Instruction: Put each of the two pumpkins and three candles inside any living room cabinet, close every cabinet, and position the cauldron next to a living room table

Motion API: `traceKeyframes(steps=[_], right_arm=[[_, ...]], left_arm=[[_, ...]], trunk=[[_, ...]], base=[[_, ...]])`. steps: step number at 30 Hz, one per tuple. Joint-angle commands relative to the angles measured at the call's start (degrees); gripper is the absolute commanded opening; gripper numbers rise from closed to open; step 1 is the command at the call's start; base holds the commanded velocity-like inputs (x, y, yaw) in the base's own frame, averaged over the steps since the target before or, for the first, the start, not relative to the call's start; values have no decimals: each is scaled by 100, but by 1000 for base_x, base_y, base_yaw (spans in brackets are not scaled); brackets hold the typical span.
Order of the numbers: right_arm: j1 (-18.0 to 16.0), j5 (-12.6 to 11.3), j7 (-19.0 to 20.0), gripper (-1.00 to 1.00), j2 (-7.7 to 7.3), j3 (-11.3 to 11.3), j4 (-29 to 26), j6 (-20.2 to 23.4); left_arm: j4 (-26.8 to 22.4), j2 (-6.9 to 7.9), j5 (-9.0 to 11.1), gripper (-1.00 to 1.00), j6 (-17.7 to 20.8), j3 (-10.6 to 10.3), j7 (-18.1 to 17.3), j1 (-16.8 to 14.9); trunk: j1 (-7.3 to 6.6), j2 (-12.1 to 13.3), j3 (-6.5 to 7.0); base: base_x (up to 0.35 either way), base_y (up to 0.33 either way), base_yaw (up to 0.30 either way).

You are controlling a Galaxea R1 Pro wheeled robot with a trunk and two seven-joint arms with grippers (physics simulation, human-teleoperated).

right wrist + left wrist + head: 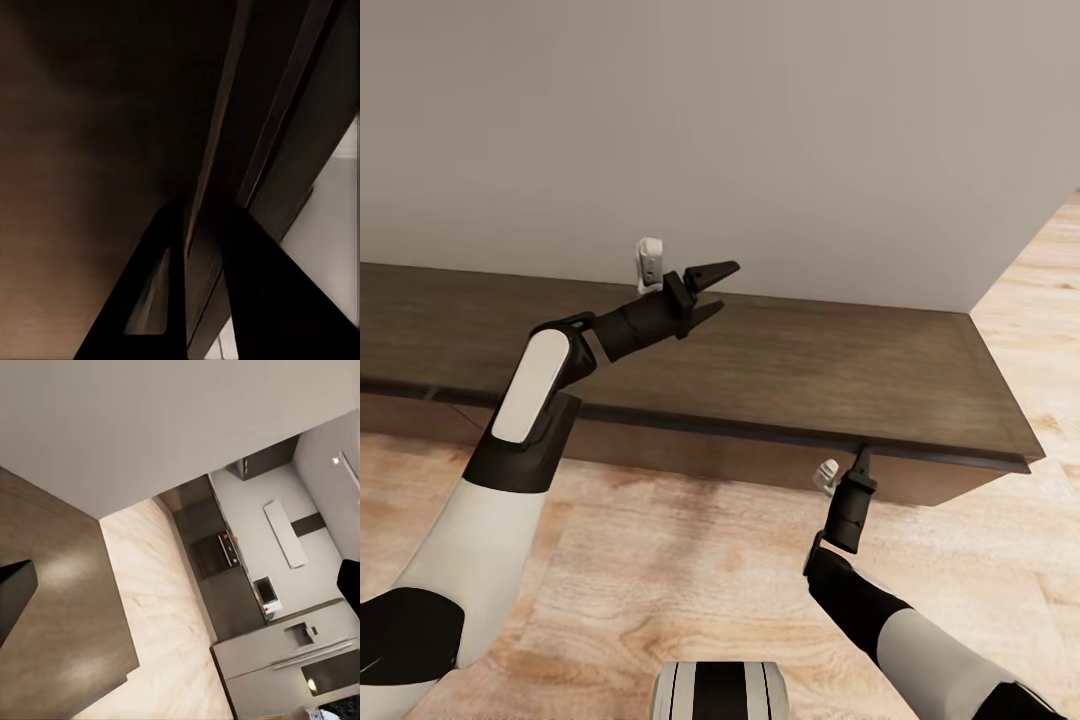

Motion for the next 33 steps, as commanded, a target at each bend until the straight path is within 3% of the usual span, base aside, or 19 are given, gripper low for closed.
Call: traceKeyframes(steps=[1, 10, 33], right_arm=[[-321, -87, 65, -100, -8, -87, 1, -94], [-321, -87, 78, -100, -89, -422, -263, -94], [-321, -87, 76, -100, -146, -469, -289, -94]], left_arm=[[-1, 0, -2, 100, 0, -14, 0, 0], [0, -2, -8, 100, 0, -43, 6, 0], [-1, -2, 1, 100, 0, -47, 9, 0]], trunk=[[1, 0, 1], [1, 0, 1], [1, 0, 1]], base=[[-3, 0, 0], [-70, 0, 0], [-82, 0, 0]])
